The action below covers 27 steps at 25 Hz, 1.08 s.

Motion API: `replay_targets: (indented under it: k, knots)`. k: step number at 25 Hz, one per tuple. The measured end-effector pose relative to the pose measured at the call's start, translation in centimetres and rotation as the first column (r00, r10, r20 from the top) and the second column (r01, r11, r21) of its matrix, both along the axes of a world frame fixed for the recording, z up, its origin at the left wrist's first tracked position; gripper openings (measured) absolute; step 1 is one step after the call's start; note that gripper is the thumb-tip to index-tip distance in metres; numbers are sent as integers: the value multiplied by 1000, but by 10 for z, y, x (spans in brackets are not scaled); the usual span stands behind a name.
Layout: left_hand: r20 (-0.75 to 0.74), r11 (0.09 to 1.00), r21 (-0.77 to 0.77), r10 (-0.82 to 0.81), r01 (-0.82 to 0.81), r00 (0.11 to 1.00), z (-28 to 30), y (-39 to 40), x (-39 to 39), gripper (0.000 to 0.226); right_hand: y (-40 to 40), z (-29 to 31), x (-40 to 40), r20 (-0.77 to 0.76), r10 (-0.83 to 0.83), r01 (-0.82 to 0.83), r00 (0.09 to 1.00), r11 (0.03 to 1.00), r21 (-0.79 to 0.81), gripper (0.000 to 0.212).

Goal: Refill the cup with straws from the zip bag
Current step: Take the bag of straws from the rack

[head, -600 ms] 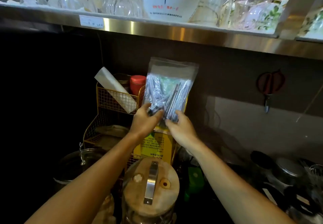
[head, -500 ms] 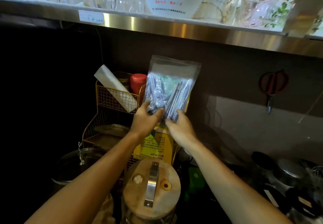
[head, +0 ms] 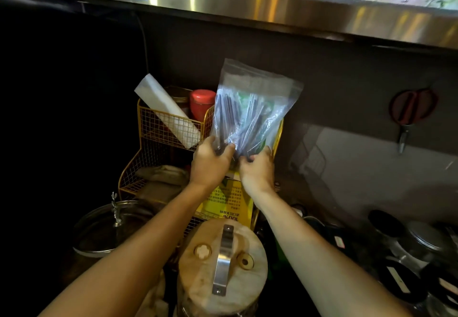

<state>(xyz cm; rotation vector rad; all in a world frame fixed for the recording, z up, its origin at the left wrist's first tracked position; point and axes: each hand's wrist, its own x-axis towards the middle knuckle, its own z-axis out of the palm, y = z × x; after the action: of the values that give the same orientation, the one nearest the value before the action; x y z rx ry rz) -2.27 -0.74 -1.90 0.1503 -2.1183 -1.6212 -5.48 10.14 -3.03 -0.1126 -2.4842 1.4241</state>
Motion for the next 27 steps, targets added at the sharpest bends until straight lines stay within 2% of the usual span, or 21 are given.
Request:
replay_targets:
  k: [3, 6, 7, 11, 14, 23, 27]
  knots:
    - [25, 1000, 18, 2, -3, 1000, 2, -1, 5, 44, -1, 4, 3, -24, 17, -18, 1000, 999, -38, 37]
    - [16, 1000, 9, -8, 8, 1000, 2, -3, 7, 32, 4, 4, 6, -68, 57, -58, 996, 998, -21, 11]
    - [22, 1000, 14, -5, 4, 1000, 3, -4, 8, 27, 6, 5, 9, -86, 63, -66, 994, 997, -34, 8]
    - [24, 1000, -5, 20, -20, 1000, 9, -8, 14, 14, 20, 9, 18, -177, 85, -101, 981, 991, -83, 17]
    - [-6, 999, -13, 40, -40, 999, 13, -5, 26, 15, 34, 15, 31, -193, 138, -162, 971, 980, -114, 16]
    - [14, 983, 172, -66, 63, 998, 28, 31, 83, 50, 100, 33, 92, -168, 237, -275, 957, 928, -253, 14]
    - [-6, 980, 113, -162, 162, 987, 23, 66, 107, 33, 149, 29, 127, -156, 236, -273, 959, 916, -294, 16]
